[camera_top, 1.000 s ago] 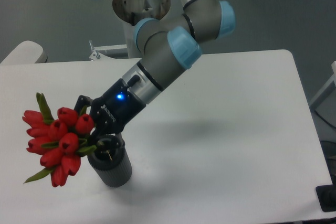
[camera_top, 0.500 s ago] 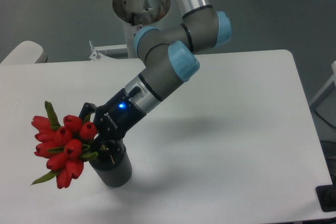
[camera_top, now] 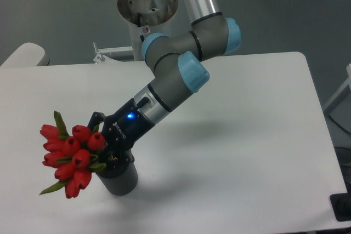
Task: Insert the flowers into the vase
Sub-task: 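Lower the tulip stems into the vase opening, then push the tulips deeper into the vase and open the gripper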
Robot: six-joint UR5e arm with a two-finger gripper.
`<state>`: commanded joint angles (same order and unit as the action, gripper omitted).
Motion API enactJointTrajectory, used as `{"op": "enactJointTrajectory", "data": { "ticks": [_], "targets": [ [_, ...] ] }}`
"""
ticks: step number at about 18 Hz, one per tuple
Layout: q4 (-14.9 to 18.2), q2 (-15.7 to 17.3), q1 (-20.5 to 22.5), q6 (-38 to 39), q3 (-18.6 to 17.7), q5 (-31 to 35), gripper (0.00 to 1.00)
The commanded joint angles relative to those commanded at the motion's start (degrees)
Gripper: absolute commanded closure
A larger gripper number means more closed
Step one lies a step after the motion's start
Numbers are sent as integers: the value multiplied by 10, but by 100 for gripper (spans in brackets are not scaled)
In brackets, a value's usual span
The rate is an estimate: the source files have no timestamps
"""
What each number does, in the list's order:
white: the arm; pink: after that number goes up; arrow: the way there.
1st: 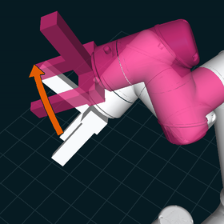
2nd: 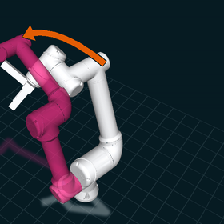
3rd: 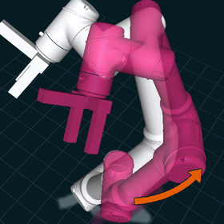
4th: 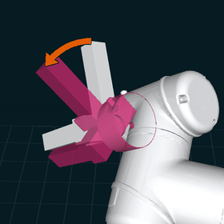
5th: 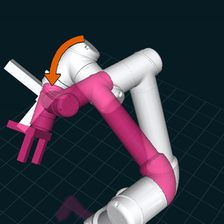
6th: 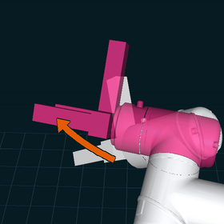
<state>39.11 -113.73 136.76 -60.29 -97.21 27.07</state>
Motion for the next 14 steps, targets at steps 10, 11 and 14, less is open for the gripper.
{"op": "enactJointTrajectory", "data": {
  "ticks": [10,11,14],
  "targets": [
    [0,-11,5,-33,-6,1,45],
    [0,-11,9,-35,-6,1,42],
    [0,-11,13,-43,-11,2,39]
  ]
}}
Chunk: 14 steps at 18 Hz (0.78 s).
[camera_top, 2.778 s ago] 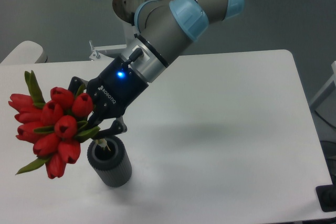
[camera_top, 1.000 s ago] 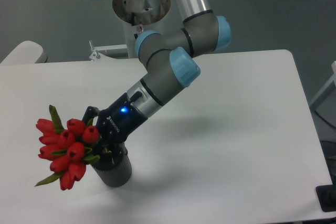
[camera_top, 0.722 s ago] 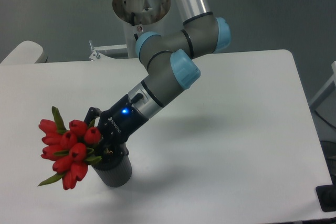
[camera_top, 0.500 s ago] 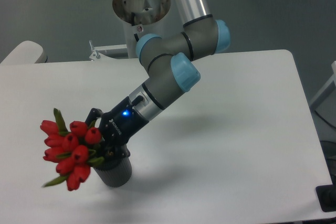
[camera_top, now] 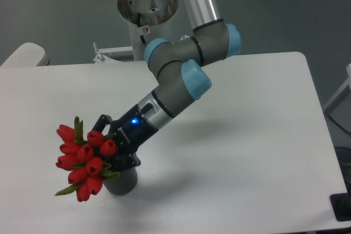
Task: Insert the flowers into the vase
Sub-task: 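Push the tulips deeper into the vase and open the gripper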
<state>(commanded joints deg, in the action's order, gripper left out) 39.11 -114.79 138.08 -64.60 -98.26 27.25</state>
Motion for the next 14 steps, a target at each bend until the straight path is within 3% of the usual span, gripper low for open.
{"op": "enactJointTrajectory", "data": {
  "ticks": [3,14],
  "targets": [
    [0,1,5,-11,-6,0,38],
    [-2,11,20,-22,-29,2,4]
  ]
}}
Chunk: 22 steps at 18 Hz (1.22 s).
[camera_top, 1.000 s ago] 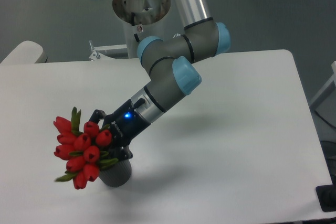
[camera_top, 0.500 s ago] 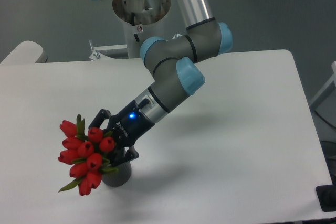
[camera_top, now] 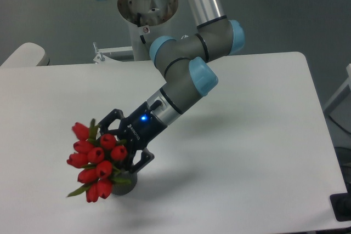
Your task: Insert the flowers into the vase
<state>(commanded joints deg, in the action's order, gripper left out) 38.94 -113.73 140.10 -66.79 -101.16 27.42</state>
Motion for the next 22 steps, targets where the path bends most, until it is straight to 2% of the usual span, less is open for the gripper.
{"op": "enactJointTrajectory", "data": {
  "ticks": [1,8,11,14,17,19,22],
  "targets": [
    [0,1,4,-9,-2,1,1],
    [-1,17,55,-44,-25,1,0],
    [-1,25,75,-45,-16,3,0],
    [2,23,83,-42,19,11,0],
    [2,19,114,-44,49,42,0],
    [5,9,134,-42,83,45,0],
    [4,-1,171,-44,104,44,0]
  ]
}}
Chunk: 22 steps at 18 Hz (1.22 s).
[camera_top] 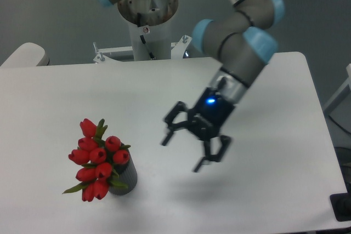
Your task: Insert the flowers into the vase
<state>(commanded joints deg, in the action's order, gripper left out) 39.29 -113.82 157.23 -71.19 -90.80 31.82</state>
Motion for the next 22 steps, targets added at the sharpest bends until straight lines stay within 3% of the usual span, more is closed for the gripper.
{"op": "enactJointTrajectory", "data": {
  "ticks": [5,9,13,14,19,22],
  "targets": [
    [2,-27,11,-3,63,20,0],
    [6,-40,4,-3,125,130,0],
    [19,-51,-12,-8,162,206,0],
    [58,-54,-26,-42,193,271,0],
    [167,-85,-90,-127,283,455,0],
    [180,-93,-97,-139,297,468,0]
  ]
}}
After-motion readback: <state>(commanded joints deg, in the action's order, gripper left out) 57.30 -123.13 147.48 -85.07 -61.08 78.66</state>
